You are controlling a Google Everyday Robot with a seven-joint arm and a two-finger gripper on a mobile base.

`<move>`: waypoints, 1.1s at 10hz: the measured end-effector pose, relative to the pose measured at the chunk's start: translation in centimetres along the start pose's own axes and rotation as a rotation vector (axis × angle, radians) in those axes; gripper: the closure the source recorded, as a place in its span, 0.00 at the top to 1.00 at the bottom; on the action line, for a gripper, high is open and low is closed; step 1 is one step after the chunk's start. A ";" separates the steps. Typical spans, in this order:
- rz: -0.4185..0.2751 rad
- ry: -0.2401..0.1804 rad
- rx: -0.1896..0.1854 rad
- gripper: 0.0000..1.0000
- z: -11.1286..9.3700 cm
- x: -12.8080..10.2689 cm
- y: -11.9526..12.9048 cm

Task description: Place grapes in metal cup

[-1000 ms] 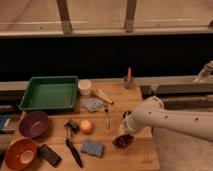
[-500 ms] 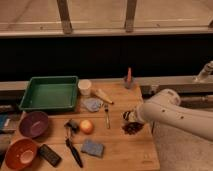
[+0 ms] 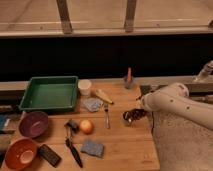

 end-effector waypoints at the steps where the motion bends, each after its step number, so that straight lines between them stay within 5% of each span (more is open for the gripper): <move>1: -0.006 0.003 -0.013 0.00 0.7 -0.5 0.7; 3: -0.020 0.021 -0.021 0.03 1.5 -0.5 1.7; 9: -0.047 0.084 -0.035 0.64 3.3 1.8 4.0; 11: -0.055 0.104 -0.047 0.76 3.8 2.4 4.4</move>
